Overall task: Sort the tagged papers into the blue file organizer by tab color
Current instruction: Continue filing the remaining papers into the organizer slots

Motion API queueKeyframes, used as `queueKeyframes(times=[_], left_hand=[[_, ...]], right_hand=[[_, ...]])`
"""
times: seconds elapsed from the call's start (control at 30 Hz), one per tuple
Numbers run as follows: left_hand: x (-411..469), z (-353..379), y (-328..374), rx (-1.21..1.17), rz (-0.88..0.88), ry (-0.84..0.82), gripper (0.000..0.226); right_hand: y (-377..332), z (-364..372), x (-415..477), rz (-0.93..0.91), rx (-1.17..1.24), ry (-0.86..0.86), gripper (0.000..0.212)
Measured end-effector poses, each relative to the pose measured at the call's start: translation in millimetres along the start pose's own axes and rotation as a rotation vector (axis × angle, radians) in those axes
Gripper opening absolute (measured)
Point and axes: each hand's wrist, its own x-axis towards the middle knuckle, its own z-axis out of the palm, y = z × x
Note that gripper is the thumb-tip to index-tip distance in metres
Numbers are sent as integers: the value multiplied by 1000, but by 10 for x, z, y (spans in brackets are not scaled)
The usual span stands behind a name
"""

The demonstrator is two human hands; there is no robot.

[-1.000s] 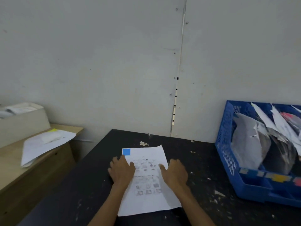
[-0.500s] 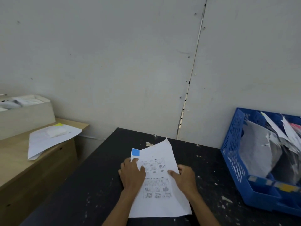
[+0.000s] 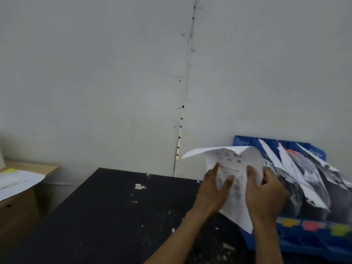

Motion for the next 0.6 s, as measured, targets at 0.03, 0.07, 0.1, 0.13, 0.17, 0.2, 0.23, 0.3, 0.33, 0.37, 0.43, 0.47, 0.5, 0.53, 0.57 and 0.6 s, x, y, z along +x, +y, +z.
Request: queueKeyframes(times=[0.03,0.07,0.1,0.13,0.17,0.2,0.23,0.3,0.33,0.37,0.43,0.47,0.5,0.53,0.57,0.6], left_hand=[[58,144,122,-71,-2,-56,80],[136,329,283,-144,12,-121,80],[188,465,395,-209,18,-180,80],[241,591,513,-258,28,-230,82],[312,702,590,-285,33,-264,82],[388,802,648,-291,41,-286,81],[478,886,692,-290,34,-293,80],[643,1017,736,-281,15,-291,96],[720,1075,730,-278,1,-290,107],[794,1132,714,-288,-15,-283,113],[908,1235,647,-308,-60,-254,119],[940,1263,588,-309,-85,-231,120],[983,1303,499,-326,-113,-219,119],[989,1330,482,-338,-120,-211,115],[1006,1389,413,-345,-138,-204,110],[981,1362,425,-341,-135,-193,102]], right_hand=[[52,-65,45,14,-19,100,25],[120,-140,131,19,-28,204,26],[169,-176,160,12,-31,290,28],[223,-199,197,-1,-41,356,30],[280,-205,212,-19,-63,396,31],[354,-193,222,-38,-99,409,31],[416,-170,227,-49,-140,410,32],[559,-123,241,-64,-190,377,36],[637,-93,261,-77,-206,350,35],[695,-66,292,-74,-218,318,34],[827,-23,343,31,-271,192,38],[877,-3,355,131,-313,96,41],[906,23,355,227,-343,3,39],[935,35,364,301,-362,-64,33],[972,50,352,345,-362,-96,27],[960,58,369,351,-362,-115,23]])
